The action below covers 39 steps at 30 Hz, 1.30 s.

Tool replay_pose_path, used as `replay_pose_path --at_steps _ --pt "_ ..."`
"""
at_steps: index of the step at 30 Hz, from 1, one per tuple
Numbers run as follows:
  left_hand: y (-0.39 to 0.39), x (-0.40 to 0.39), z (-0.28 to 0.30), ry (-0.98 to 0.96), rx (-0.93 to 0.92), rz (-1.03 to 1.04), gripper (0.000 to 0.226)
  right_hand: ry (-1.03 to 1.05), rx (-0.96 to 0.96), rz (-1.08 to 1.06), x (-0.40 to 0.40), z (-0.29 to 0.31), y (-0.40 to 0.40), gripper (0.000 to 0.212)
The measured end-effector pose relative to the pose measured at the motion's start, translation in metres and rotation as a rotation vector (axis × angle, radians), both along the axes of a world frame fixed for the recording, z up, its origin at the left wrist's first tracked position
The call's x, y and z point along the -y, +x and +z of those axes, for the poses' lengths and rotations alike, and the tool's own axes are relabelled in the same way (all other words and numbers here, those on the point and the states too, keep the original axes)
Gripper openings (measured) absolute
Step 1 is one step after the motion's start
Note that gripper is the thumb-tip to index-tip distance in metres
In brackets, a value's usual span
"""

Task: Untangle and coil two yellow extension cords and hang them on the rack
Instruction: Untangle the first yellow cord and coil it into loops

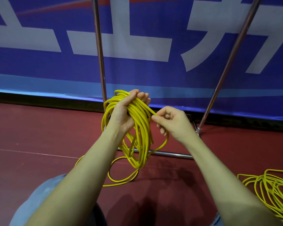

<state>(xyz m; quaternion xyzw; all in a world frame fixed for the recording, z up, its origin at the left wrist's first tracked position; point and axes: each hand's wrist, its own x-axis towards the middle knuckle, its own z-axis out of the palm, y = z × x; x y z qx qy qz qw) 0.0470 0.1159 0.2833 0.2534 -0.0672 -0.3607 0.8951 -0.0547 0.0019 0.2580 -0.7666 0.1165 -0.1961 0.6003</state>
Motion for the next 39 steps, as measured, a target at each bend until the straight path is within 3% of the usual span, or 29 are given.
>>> replay_pose_path --at_steps 3,7,10,16,21,25,30,34,39 --pt "0.005 -0.003 0.003 -0.043 -0.034 0.054 0.021 0.064 -0.035 0.058 0.005 -0.009 -0.004 0.017" --pt "0.009 -0.004 0.001 -0.041 0.000 0.084 0.018 0.062 0.093 -0.057 0.006 -0.006 -0.005 0.017" --pt "0.007 -0.003 -0.002 -0.027 0.017 0.046 0.020 0.027 0.121 -0.026 -0.002 0.002 -0.002 0.018" --pt "0.003 -0.001 -0.001 -0.033 0.038 -0.002 0.029 0.083 0.001 0.081 -0.001 -0.007 0.002 0.016" --pt "0.003 0.000 0.001 -0.076 0.015 0.015 0.029 0.105 -0.122 0.195 0.012 -0.024 -0.004 0.033" --pt "0.001 0.000 0.002 -0.037 0.061 0.033 0.023 0.052 -0.112 0.170 0.013 -0.030 -0.006 0.036" --pt "0.004 -0.005 0.010 -0.096 0.036 0.041 0.016 0.216 -0.001 0.099 0.006 -0.022 0.002 0.034" --pt "0.006 -0.004 0.009 -0.087 0.050 0.001 0.028 0.089 -0.060 0.054 0.009 -0.027 0.002 0.044" --pt "0.007 -0.002 -0.002 -0.040 0.105 -0.127 0.032 0.103 -0.202 0.120 0.019 -0.052 -0.008 0.051"
